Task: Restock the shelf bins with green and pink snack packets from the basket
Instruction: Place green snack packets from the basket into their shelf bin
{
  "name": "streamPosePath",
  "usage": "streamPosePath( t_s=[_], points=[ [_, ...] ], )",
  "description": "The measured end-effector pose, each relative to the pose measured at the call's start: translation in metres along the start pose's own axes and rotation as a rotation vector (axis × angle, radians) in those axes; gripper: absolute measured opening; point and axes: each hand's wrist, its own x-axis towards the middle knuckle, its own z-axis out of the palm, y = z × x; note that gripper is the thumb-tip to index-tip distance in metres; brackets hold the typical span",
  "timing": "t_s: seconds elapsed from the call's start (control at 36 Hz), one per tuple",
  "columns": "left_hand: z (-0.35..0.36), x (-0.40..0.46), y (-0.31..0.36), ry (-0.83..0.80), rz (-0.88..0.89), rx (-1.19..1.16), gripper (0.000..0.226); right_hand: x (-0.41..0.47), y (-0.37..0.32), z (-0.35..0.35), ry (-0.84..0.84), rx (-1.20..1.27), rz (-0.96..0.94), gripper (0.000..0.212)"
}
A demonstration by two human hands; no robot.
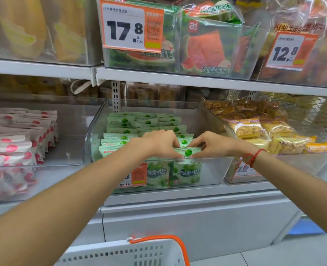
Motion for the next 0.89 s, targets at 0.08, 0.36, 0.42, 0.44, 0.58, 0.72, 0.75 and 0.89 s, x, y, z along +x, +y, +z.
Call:
streamPosePath(
  t_s=[0.08,0.36,0.42,0.44,0.58,0.72,0.75,0.89],
  points=[
    [-0.001,0.0,0.003,-0.009,-0.017,0.006,0.054,0.002,0.0,0.003,0.021,-0.02,0.023,0.043],
    [-0.007,-0.035,-0.008,0.302,0.027,-0.182,0.039,-0.032,-0.016,0.01,0.566,0.054,-0.008,0.03],
    [-0.007,-0.048,-0.008,0.379,0.031,-0.23,0.033,-0.039,-0.027,0.012,0.649,0.125,-0.043,0.021],
    [-0.007,-0.055,-0.008,0.41,0.038,-0.262,0.03,-0.044,-0.033,0.014,0.652,0.167,-0.071,0.017],
    [0.005,-0.096,-0.014,0.507,-0.008,-0.376,0.013,-0.058,-0.072,0.038,0.424,0.339,-0.154,0.011],
    [0.052,-0.137,-0.043,0.44,-0.127,-0.519,0.009,-0.044,-0.087,0.093,0.018,0.338,-0.131,0.012],
    [0.065,-0.145,-0.05,0.387,-0.166,-0.53,0.008,-0.04,-0.087,0.107,-0.068,0.311,-0.116,0.013],
    [0.144,-0.178,-0.085,0.081,-0.326,-0.574,0.01,-0.015,-0.079,0.192,-0.465,0.156,-0.069,0.021]
  ],
)
